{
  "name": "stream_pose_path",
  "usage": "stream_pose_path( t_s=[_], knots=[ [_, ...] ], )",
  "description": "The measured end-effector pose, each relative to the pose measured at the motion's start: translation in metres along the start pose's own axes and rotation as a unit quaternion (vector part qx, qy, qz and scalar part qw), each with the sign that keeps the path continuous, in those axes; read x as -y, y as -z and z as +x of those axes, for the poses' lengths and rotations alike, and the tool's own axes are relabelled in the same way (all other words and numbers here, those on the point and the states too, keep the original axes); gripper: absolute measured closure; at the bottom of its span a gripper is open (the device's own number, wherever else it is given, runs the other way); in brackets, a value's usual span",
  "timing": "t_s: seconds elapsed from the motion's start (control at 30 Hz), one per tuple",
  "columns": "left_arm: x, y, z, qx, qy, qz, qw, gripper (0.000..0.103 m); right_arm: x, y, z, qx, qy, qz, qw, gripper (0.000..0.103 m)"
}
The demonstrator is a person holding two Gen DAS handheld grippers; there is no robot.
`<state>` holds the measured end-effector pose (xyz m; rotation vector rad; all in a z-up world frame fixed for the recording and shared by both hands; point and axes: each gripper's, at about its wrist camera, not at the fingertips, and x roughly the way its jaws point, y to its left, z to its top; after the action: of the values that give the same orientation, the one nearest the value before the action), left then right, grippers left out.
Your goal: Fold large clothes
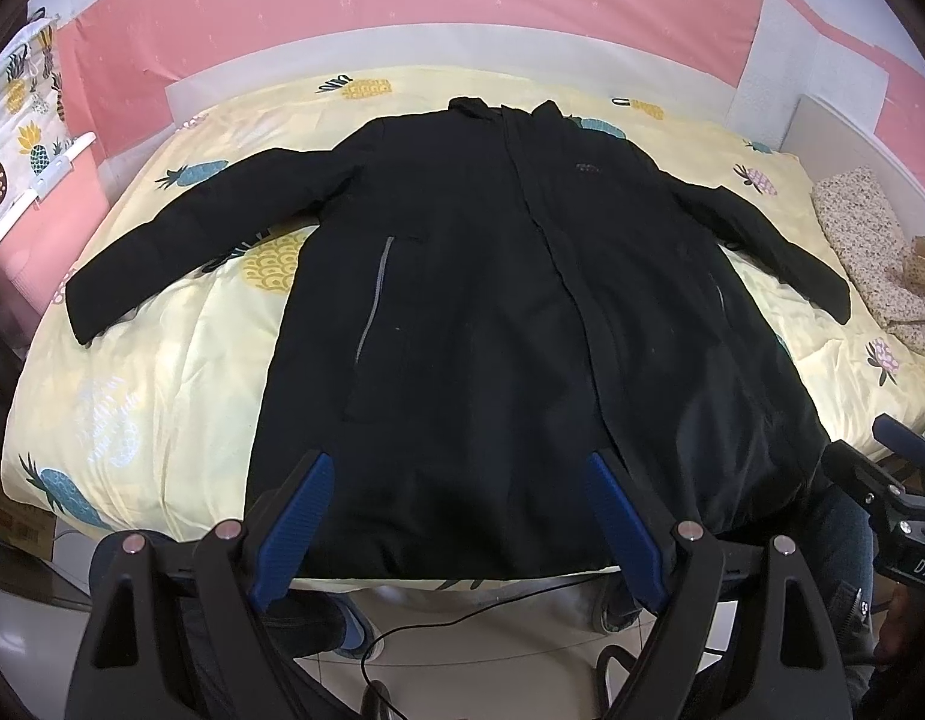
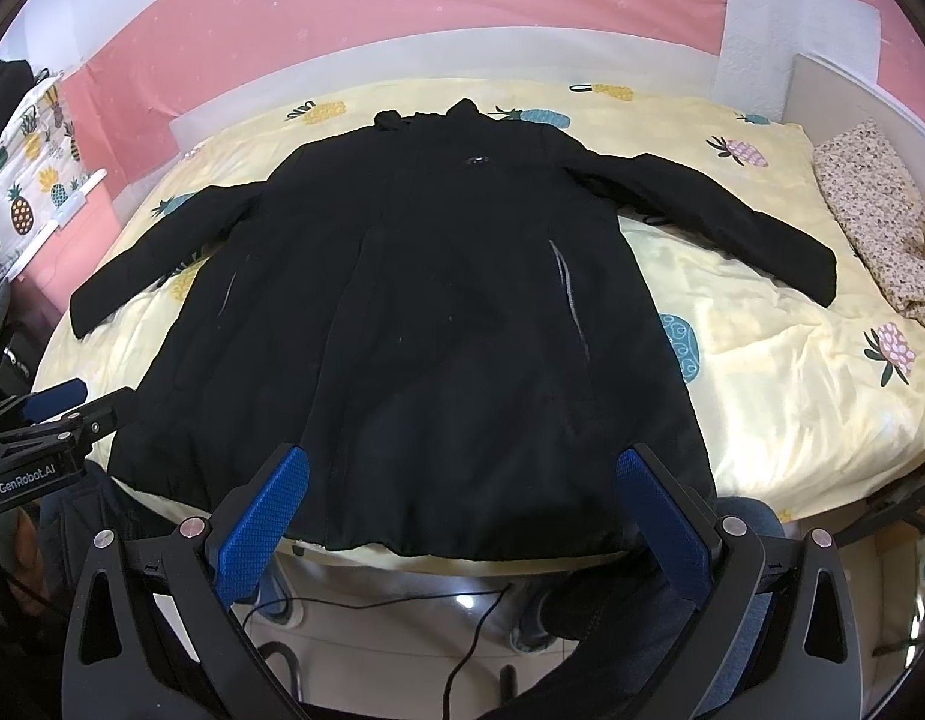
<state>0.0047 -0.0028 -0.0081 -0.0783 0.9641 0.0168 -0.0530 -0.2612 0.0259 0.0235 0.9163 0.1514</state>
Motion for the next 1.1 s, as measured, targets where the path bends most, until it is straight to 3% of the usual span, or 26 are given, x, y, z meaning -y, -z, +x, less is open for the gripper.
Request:
stream_pose_path(
  t_s=[1.1],
  knots=[
    [0.0023, -0.0009, 0.0065, -0.009, 0.003, 0.000, 1.0000, 0.016, 0.0005, -0.0030, 0.0055, -0.013, -0.003, 0.002, 1.000, 0.000]
  ],
)
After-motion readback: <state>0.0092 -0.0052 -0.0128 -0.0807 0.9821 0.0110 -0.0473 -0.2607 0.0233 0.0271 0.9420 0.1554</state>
